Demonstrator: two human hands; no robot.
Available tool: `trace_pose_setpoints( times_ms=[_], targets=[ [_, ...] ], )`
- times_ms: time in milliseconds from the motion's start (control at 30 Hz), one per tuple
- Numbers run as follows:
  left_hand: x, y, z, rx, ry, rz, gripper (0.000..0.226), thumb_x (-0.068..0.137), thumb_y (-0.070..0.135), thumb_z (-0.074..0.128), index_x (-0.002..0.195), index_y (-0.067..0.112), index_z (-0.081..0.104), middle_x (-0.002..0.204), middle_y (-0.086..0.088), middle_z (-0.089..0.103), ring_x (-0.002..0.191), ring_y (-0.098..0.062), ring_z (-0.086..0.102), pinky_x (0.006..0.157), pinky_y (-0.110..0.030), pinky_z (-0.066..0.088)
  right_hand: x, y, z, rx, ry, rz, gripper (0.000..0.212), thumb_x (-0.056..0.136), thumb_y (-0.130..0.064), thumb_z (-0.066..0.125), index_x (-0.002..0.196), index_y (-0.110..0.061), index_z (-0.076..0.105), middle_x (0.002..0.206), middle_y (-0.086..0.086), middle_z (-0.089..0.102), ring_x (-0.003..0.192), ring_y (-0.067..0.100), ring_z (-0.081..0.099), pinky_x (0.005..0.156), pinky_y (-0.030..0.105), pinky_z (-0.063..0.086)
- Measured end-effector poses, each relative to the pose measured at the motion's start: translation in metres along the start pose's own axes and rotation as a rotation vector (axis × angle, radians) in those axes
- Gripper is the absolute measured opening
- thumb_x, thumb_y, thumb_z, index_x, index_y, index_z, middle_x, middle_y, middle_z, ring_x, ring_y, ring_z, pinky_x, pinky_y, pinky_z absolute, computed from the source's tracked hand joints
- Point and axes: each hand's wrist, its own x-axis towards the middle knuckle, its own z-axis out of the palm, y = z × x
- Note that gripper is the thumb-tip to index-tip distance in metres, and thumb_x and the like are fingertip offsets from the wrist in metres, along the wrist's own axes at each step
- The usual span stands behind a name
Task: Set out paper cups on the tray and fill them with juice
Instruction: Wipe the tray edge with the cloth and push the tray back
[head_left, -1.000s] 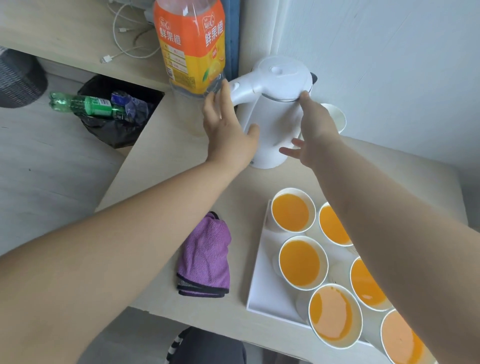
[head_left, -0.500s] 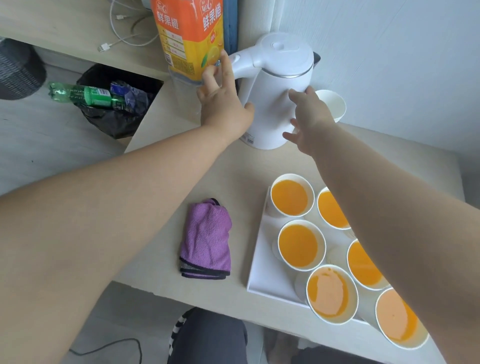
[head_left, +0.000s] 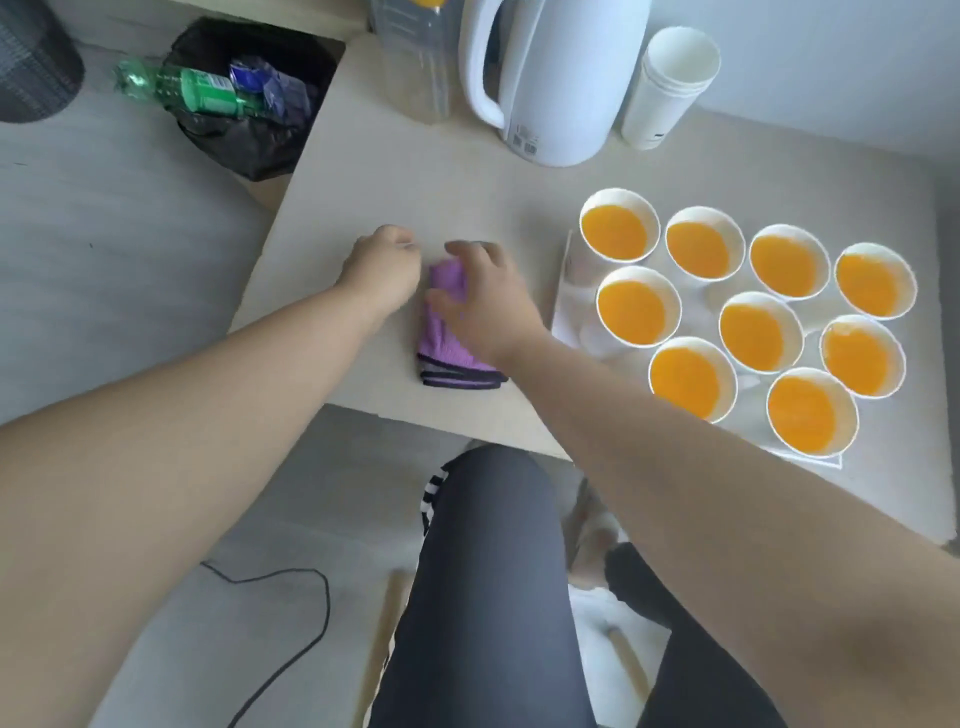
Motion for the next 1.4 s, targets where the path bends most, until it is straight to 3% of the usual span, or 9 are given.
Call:
trace_pose_setpoints(
  times_ms=[167,367,500,633,733,833,1067,1300,1400],
  targets=[
    [-0.037,-0.049,0.014,-0.072,-0.004,-0.073,0.045,0.095,0.026,0.047,0.139,0.014,0.043,0.145,-0.008,0.043,0.129,-0.024,0.046,0.103,-0.027,0.035,-0.033,0.036,0.054,-0.334,-0.097,0.045,0.069,0.09,-0.039,0.058,0.15,-0.029,0.025,0.161,0.001,-0.002,0.145,0.032,0.003,0.116,0.043,0.021],
    [-0.064,-0.038,0.031,-0.168,-0.033,-0.087,0.052,0.096,0.034,0.047,0.144,0.017,0.034,0.143,-0.001,0.043,0.124,-0.022,0.047,0.1,-0.031,0.041,-0.03,0.047,0.049,-0.228,0.054,-0.039,0.059,0.087,0.004,0.042,0.139,-0.025,0.049,0.155,0.002,0.029,0.134,0.027,0.031,0.1,0.031,0.036],
    [-0.074,-0.014,0.041,-0.451,-0.109,-0.176,0.062,0.09,0.045,0.056,0.143,0.027,0.031,0.129,0.007,0.053,0.11,-0.019,0.057,0.088,-0.04,0.051,-0.053,0.048,0.04,-0.037,0.206,-0.147,0.055,0.081,0.006,0.046,0.128,-0.019,0.062,0.141,0.009,0.047,0.122,0.032,0.048,0.093,0.034,0.045],
    [-0.091,-0.004,0.063,-0.542,-0.14,-0.105,0.043,0.09,0.025,0.059,0.13,0.027,0.044,0.11,0.007,0.062,0.099,-0.014,0.063,0.08,-0.036,0.056,-0.09,0.059,0.028,0.074,0.19,-0.256,0.048,0.075,-0.001,0.052,0.12,-0.01,0.066,0.134,0.019,0.047,0.116,0.034,0.053,0.094,0.033,0.047],
    [-0.1,-0.001,0.08,-0.424,-0.081,0.032,0.044,0.091,0.011,0.05,0.133,0.025,0.047,0.112,0.008,0.059,0.099,-0.01,0.057,0.076,-0.019,0.044,-0.121,0.083,0.014,0.022,0.094,-0.271,0.054,0.079,-0.016,0.062,0.133,-0.012,0.055,0.14,0.017,0.041,0.127,0.03,0.046,0.099,0.031,0.044],
    [-0.103,0.006,0.094,-0.315,0.02,0.097,0.044,0.09,0.01,0.048,0.132,0.024,0.05,0.11,0.007,0.059,0.095,-0.011,0.052,0.077,-0.018,0.037,-0.156,0.115,-0.004,-0.09,0.215,-0.225,0.051,0.084,-0.024,0.057,0.133,-0.01,0.054,0.133,0.014,0.051,0.121,0.029,0.051,0.101,0.032,0.043],
    [-0.106,0.017,0.139,-0.011,0.086,0.189,0.043,0.09,0.021,0.055,0.133,0.02,0.052,0.127,-0.013,0.049,0.109,-0.027,0.054,0.085,-0.021,0.038,-0.183,0.178,-0.025,-0.353,0.13,-0.127,0.055,0.077,-0.003,0.068,0.13,-0.002,0.054,0.139,0.02,0.049,0.123,0.043,0.049,0.1,0.05,0.044],
    [-0.111,0.028,0.149,0.271,-0.002,0.205,0.019,0.091,0.017,0.049,0.102,0.021,0.064,0.131,-0.011,0.042,0.109,-0.03,0.054,0.086,-0.026,0.04,-0.185,0.186,-0.029,-0.373,0.071,-0.122,0.057,0.078,-0.003,0.068,0.133,-0.002,0.052,0.146,0.017,0.043,0.132,0.041,0.042,0.11,0.046,0.033],
    [-0.112,0.034,0.157,0.345,-0.067,0.135,0.031,0.091,0.023,0.051,0.117,0.009,0.061,0.13,-0.012,0.043,0.105,-0.033,0.057,0.083,-0.032,0.05,-0.185,0.184,-0.033,-0.353,0.053,-0.106,0.056,0.08,-0.004,0.066,0.134,-0.003,0.051,0.148,0.015,0.041,0.135,0.037,0.039,0.111,0.041,0.03]
  ],
)
